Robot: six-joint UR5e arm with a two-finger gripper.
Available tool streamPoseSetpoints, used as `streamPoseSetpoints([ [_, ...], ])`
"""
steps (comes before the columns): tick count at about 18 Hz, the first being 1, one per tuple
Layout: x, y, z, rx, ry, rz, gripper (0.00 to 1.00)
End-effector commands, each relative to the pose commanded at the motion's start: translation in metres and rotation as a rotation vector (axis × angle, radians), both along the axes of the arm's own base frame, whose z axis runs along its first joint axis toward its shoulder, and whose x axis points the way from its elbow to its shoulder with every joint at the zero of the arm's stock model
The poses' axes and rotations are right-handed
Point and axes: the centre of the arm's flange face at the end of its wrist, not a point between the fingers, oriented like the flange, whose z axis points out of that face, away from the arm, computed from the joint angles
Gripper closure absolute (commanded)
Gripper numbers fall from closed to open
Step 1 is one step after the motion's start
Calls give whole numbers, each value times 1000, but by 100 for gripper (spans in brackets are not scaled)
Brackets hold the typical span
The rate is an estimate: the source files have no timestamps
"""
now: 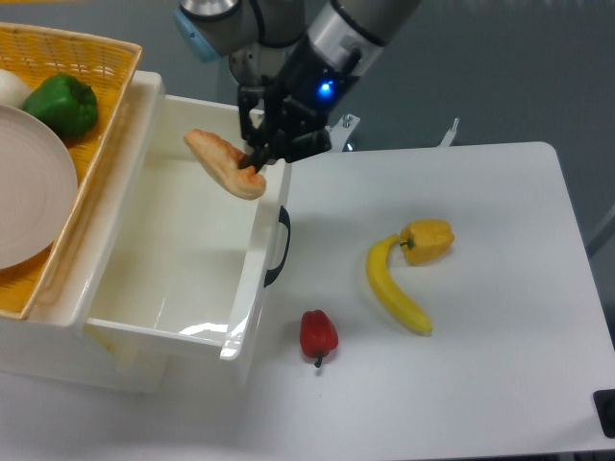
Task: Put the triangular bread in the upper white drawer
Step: 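Carry the held bread up and over into the open white drawer, then lower the bread down inside the drawer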
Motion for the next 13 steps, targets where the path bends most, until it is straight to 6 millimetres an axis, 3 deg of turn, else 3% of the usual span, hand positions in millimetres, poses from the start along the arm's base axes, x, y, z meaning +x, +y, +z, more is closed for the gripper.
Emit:
streamPoseSetpoints([
  [13, 29, 11, -38, -99, -8, -78, 100],
])
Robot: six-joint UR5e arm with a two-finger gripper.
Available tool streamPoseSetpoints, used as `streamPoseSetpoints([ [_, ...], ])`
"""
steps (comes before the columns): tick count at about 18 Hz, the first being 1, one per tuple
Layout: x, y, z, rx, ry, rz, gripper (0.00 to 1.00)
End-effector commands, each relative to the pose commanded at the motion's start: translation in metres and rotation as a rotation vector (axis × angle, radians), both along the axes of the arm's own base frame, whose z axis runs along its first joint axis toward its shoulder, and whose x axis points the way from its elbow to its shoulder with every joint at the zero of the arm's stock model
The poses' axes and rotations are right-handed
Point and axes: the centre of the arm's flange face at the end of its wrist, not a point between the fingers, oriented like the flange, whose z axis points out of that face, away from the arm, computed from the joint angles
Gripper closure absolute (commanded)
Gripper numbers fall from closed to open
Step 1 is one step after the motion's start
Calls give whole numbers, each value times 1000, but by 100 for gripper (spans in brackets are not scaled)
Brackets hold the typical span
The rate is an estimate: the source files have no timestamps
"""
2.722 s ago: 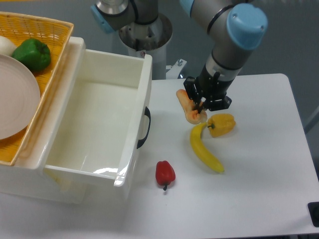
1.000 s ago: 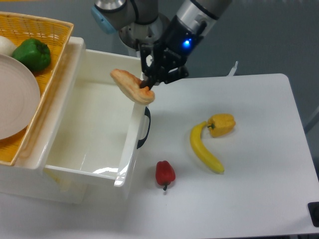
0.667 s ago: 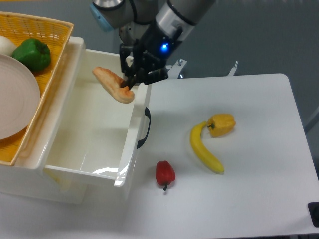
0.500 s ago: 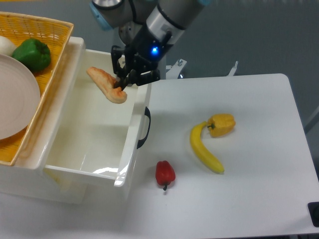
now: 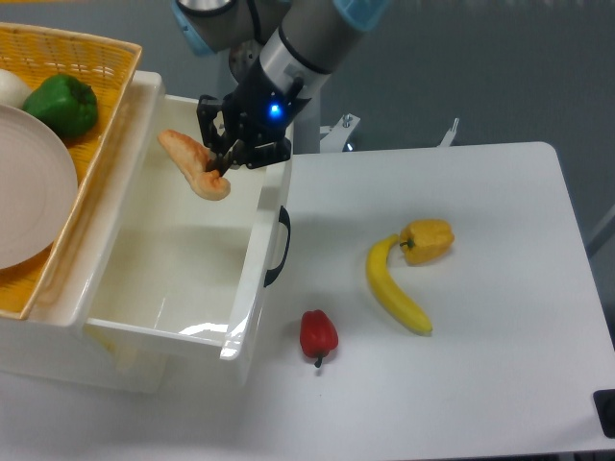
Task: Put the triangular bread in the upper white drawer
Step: 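Lower the bread down inside the drawer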
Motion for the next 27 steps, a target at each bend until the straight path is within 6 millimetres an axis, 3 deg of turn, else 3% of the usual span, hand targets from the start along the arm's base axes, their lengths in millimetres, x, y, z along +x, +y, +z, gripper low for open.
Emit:
streamPoseSetpoints([
  [13, 10, 15, -20, -36, 4, -48, 100],
  [16, 18, 29, -29, -43, 19, -80, 100],
  [24, 14, 31, -36, -64, 28, -86, 100],
  [27, 22, 37, -41, -72, 20, -107, 100],
])
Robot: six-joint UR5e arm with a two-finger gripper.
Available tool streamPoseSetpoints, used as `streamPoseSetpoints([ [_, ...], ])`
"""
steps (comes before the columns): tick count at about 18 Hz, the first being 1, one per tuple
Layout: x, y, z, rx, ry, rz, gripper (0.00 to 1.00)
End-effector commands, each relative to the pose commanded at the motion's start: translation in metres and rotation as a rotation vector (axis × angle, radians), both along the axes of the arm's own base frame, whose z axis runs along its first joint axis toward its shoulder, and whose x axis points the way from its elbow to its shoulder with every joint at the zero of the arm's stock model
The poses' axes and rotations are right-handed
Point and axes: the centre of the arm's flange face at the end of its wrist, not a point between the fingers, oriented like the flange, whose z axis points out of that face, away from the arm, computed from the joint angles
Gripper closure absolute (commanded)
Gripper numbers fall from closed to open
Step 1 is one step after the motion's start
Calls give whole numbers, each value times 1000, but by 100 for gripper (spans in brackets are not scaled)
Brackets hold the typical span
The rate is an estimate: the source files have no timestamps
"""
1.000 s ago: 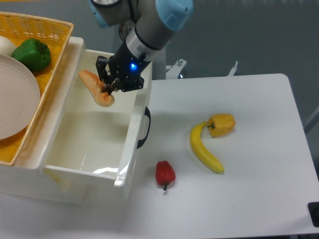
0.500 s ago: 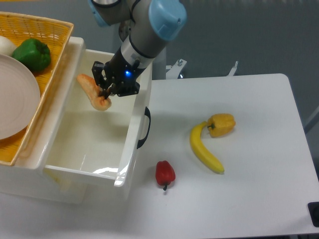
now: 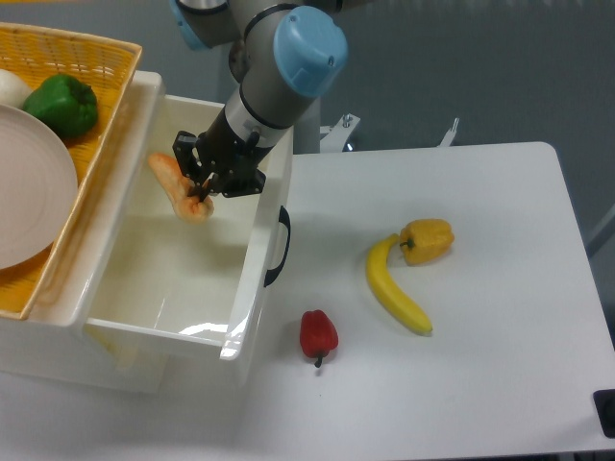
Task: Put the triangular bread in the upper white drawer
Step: 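Lower the bread down inside the drawer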
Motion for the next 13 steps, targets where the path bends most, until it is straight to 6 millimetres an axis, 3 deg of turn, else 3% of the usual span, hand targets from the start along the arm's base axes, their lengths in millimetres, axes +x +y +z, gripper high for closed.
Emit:
streamPoseSetpoints([
  [13, 3, 1, -7, -27, 7, -14, 100],
])
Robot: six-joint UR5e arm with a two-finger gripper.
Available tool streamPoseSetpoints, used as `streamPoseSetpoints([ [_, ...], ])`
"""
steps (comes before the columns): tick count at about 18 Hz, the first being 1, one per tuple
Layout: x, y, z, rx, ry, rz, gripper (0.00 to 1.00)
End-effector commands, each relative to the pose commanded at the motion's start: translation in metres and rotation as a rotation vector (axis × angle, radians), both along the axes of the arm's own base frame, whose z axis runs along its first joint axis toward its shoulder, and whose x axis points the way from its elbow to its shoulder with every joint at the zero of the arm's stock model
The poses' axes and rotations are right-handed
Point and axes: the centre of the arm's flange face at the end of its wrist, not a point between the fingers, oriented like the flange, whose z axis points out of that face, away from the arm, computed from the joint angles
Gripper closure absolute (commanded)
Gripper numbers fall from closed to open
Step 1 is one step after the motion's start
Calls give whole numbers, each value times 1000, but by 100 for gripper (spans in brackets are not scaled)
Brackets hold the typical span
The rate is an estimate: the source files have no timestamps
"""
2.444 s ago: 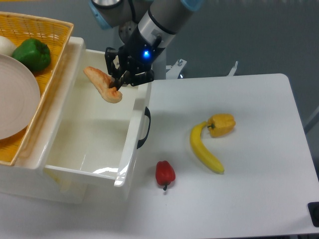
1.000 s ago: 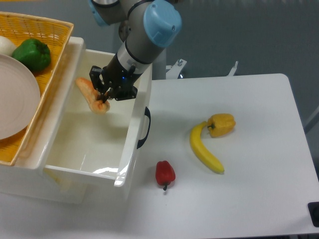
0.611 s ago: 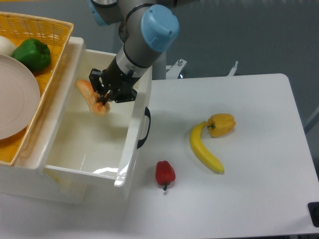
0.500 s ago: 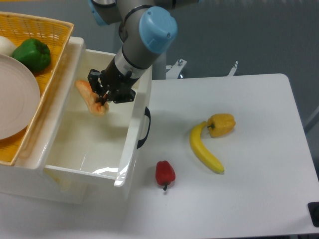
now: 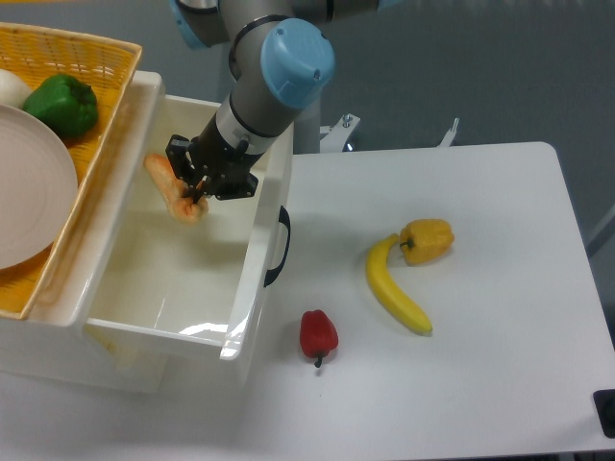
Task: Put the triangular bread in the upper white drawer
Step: 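Lower the bread down inside the drawer, then open the gripper to release the bread onto the drawer floor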
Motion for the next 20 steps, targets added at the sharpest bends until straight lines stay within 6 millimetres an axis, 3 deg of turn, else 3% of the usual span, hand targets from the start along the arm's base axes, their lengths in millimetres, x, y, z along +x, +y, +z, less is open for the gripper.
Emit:
streamPoseSetpoints([
  [2, 3, 2, 0, 1, 1, -6, 96],
  [4, 3, 1, 1, 6, 5, -11, 80],
  [11, 4, 1, 6, 15, 11, -14, 74],
  [13, 4, 1, 8, 22, 16, -18, 63],
  [20, 3, 1, 14, 30, 25, -16, 52],
])
